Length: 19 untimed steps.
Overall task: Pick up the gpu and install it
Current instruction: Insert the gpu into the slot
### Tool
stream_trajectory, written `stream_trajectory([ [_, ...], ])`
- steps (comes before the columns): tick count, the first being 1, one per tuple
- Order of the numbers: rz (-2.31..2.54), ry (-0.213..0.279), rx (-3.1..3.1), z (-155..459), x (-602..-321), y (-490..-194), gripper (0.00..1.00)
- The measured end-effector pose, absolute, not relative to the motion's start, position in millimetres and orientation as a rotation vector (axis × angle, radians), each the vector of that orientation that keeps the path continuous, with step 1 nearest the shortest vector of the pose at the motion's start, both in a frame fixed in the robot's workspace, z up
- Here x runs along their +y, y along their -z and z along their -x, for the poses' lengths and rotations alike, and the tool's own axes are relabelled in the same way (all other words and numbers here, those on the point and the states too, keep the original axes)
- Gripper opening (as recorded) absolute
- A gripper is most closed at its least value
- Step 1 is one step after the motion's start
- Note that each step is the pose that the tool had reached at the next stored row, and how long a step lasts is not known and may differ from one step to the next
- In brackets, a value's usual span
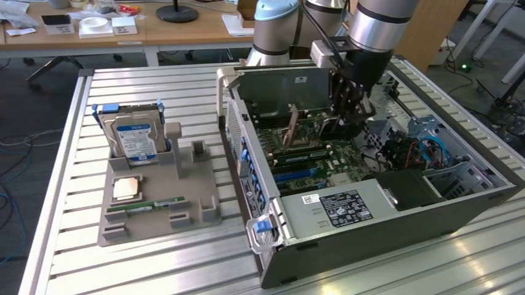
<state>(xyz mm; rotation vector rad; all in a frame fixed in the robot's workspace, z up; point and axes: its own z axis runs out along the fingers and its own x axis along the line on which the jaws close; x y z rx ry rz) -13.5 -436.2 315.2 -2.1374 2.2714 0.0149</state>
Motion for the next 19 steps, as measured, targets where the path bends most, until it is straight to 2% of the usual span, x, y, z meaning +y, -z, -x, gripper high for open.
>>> stream_trajectory([
  [19, 2.137, -0.015, 2.271, 15.1, -436.2, -305.7, 0.26],
])
